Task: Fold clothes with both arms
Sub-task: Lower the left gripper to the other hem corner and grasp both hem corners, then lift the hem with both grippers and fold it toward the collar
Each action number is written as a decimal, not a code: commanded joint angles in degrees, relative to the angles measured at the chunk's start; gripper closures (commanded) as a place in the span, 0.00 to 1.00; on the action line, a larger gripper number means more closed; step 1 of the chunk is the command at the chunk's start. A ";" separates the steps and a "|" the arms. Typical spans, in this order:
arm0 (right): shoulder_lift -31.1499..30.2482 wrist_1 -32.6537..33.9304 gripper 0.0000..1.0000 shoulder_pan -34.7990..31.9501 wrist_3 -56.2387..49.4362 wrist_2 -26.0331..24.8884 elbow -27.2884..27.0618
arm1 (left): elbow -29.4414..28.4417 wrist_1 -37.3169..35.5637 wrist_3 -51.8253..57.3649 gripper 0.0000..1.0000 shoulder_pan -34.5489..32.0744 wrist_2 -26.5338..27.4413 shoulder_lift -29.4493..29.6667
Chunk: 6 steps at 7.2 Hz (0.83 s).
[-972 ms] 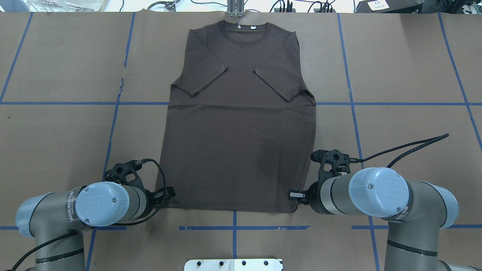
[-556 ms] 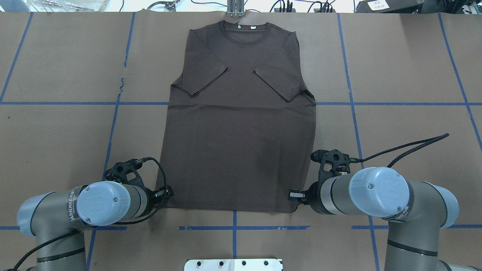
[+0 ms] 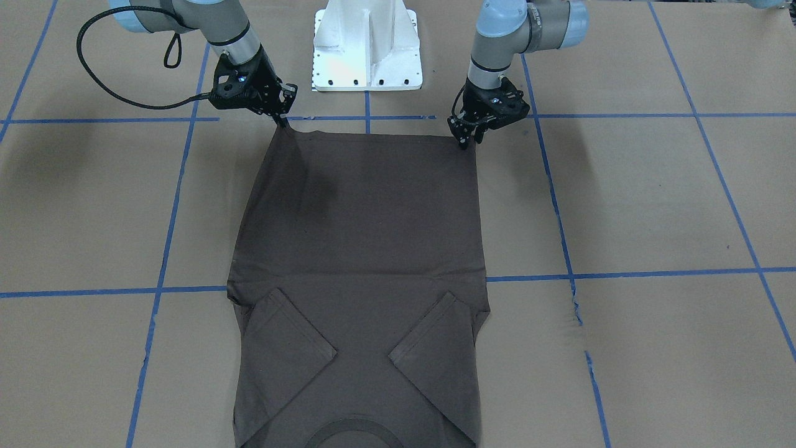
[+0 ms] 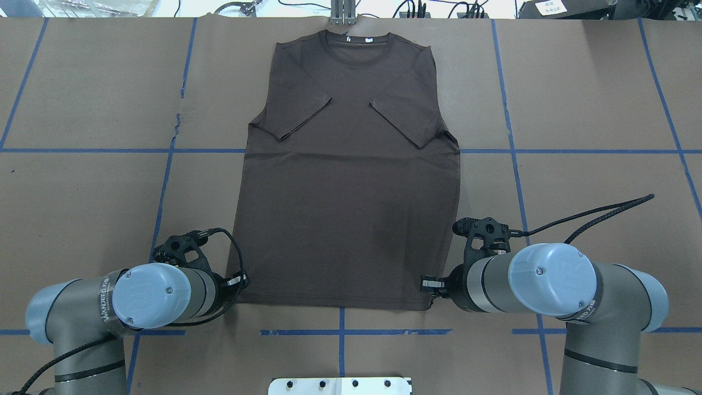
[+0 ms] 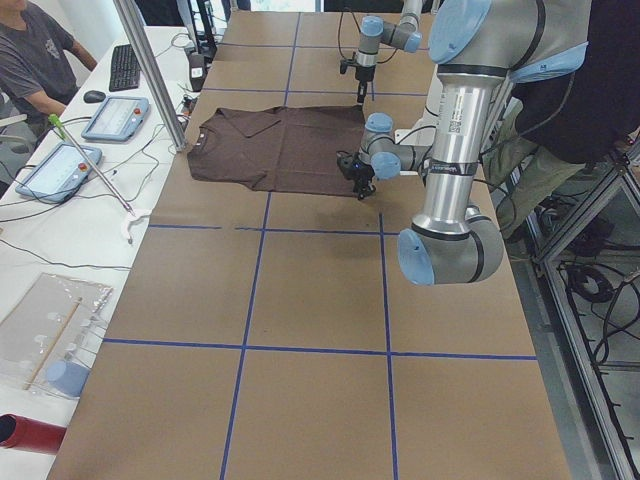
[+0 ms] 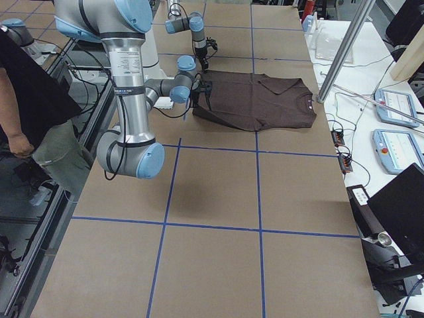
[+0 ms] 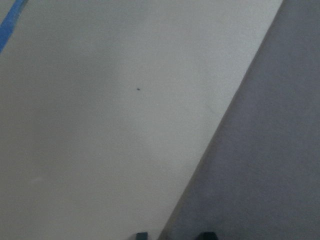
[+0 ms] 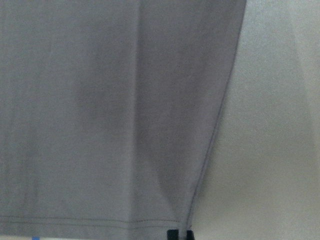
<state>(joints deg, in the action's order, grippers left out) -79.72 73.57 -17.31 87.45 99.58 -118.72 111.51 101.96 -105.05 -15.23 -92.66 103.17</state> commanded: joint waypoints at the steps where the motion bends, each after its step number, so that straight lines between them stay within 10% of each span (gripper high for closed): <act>1: 0.00 0.00 1.00 0.00 0.00 0.00 -0.02 | 0.37 -1.66 0.11 1.00 0.02 0.03 0.97; 6: -0.87 0.00 1.00 -0.53 0.09 4.55 -4.30 | 8.60 -9.47 0.99 1.00 -1.03 -0.24 3.00</act>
<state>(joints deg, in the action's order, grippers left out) -79.93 73.56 -17.61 87.47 101.89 -120.54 116.33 95.04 -104.27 -16.03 -92.76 106.52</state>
